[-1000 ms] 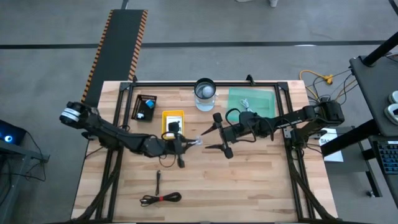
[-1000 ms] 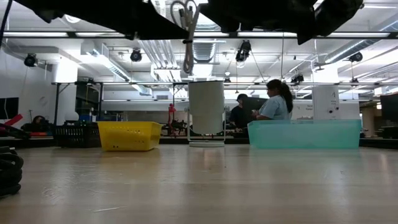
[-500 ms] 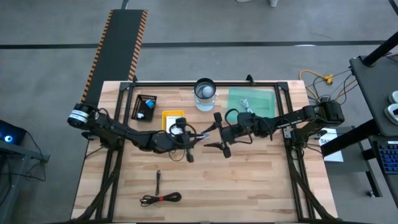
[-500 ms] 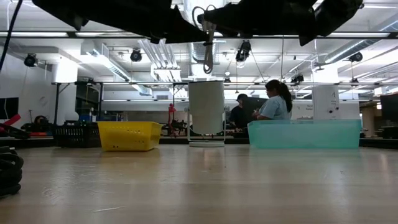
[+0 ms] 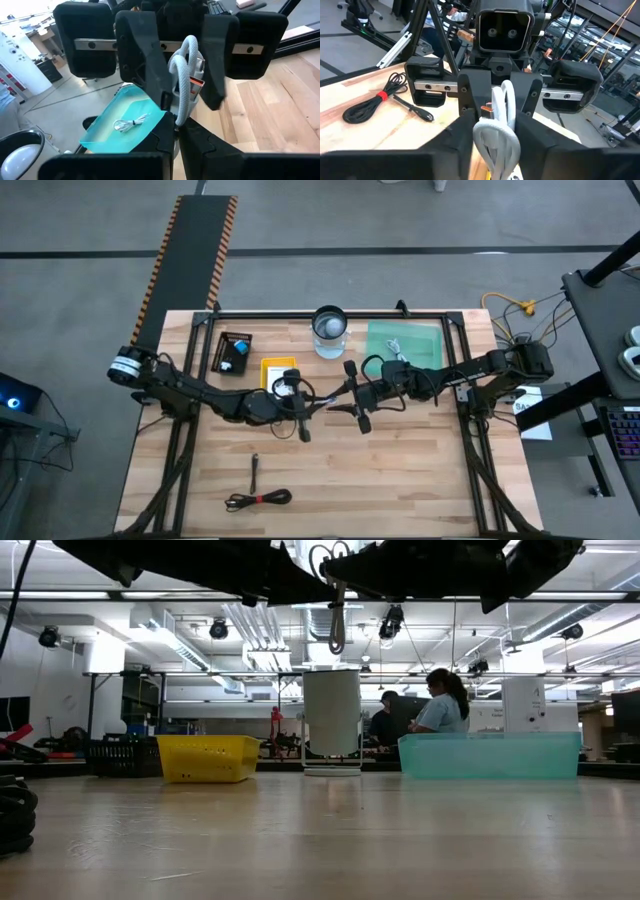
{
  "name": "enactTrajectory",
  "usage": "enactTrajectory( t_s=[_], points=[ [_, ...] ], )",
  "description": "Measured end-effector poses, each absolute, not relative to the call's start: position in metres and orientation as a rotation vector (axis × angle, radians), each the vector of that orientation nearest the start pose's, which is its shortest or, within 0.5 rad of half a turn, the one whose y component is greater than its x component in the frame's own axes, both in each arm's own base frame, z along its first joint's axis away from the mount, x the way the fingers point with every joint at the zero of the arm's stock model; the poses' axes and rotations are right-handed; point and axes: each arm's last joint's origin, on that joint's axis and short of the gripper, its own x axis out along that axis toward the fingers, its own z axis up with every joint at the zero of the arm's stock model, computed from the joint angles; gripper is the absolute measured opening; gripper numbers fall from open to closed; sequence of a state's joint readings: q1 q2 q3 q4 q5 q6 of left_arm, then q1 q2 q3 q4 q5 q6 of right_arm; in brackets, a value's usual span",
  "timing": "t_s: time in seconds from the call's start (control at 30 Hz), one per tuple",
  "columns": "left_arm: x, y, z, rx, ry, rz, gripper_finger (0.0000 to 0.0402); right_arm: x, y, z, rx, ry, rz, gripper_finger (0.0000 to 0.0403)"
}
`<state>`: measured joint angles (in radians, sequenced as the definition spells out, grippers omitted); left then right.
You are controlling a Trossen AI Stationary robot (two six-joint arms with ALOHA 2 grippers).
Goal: Pick and place items into bin
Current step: Put the white cable charger into the light blue bin
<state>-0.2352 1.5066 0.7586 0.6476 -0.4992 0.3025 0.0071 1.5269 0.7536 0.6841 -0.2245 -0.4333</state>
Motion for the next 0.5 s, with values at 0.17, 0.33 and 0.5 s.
enactTrajectory(
  t_s=[0.17, 0.33, 0.5],
  points=[
    [0.3106, -0.0603, 0.2348, 0.336, 0.134, 0.247, 0.0000, 0.3214, 0.0085, 0.2314, -0.427, 0.034, 0.246, 0.0036],
    [0.3102, -0.0604, 0.2350, 0.332, 0.134, 0.250, 0.0012, 0.3212, 0.0083, 0.2320, -0.434, 0.032, 0.240, 0.0023],
    [0.3100, -0.0599, 0.2358, 0.331, 0.131, 0.252, 0.0062, 0.3198, 0.0065, 0.2322, -0.440, 0.070, 0.182, 0.0022]
  ],
)
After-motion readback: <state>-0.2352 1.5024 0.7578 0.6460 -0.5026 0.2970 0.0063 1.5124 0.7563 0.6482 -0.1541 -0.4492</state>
